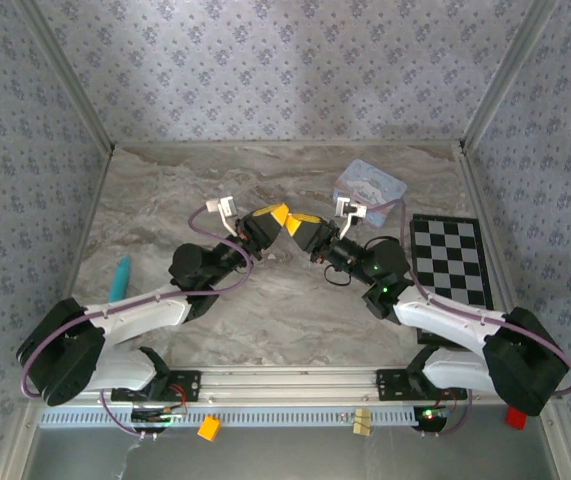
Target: Unlock the padlock with the key
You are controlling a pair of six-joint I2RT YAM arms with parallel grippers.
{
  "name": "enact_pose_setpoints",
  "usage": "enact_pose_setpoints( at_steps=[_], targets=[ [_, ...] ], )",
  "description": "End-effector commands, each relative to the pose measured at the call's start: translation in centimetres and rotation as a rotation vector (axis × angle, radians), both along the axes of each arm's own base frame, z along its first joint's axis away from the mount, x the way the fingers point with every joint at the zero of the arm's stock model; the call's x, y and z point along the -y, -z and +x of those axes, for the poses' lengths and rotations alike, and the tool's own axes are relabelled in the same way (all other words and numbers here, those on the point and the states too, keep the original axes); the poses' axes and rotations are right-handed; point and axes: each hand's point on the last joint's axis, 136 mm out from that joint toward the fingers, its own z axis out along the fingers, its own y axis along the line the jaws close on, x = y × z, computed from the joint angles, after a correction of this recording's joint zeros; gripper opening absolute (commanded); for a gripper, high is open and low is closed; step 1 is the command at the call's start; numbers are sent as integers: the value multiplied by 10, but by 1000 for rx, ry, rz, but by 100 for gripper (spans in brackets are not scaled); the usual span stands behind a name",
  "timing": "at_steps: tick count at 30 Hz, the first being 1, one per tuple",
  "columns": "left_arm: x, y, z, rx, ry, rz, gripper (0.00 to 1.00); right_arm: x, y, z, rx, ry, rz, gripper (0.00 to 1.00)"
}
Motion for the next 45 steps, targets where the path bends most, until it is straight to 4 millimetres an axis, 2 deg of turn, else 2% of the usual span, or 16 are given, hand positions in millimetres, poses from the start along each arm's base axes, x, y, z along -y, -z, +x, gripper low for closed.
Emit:
enact_pose_setpoints(
  at_steps=[1, 7, 10, 11, 13, 14, 17, 20, 24, 31, 37, 45],
  targets=[
    [4, -12, -5, 25, 24, -32, 0, 4, -30, -9, 73, -13, 49, 13],
    [1, -9, -5, 32, -6, 9, 0, 9, -28, -8, 72, 15, 5, 0],
    [-2, -3, -2, 29, -56, 85, 5, 11, -19, -5, 49, 43, -49, 0],
    [-4, 1, 1, 14, -75, 115, 13, 12, -15, -4, 42, 50, -69, 0],
    [-8, 7, 4, 12, -114, 191, 43, 13, -8, -4, 29, 62, -127, 0],
    [-10, 10, 6, 17, -125, 234, 53, 13, -5, -4, 28, 65, -163, 0],
    [-28, 22, 13, 10, -174, 414, 70, 17, 10, -4, 22, 90, -352, 0],
    [-44, 32, 10, 40, -147, 566, 81, 24, 29, -7, 24, 84, -558, 0],
    [-52, 43, 0, 64, -40, 636, 83, 27, 40, -18, 41, 7, -657, 0],
    [-37, 44, -29, 156, 174, 623, 81, 18, 37, -41, 132, -116, -681, 0],
    [-28, 40, -46, 200, 308, 607, 73, 11, 43, -47, 161, -159, -707, 0],
    [-17, 43, -53, 205, 384, 618, 63, 3, 40, -51, 186, -194, -701, 0]
  ],
)
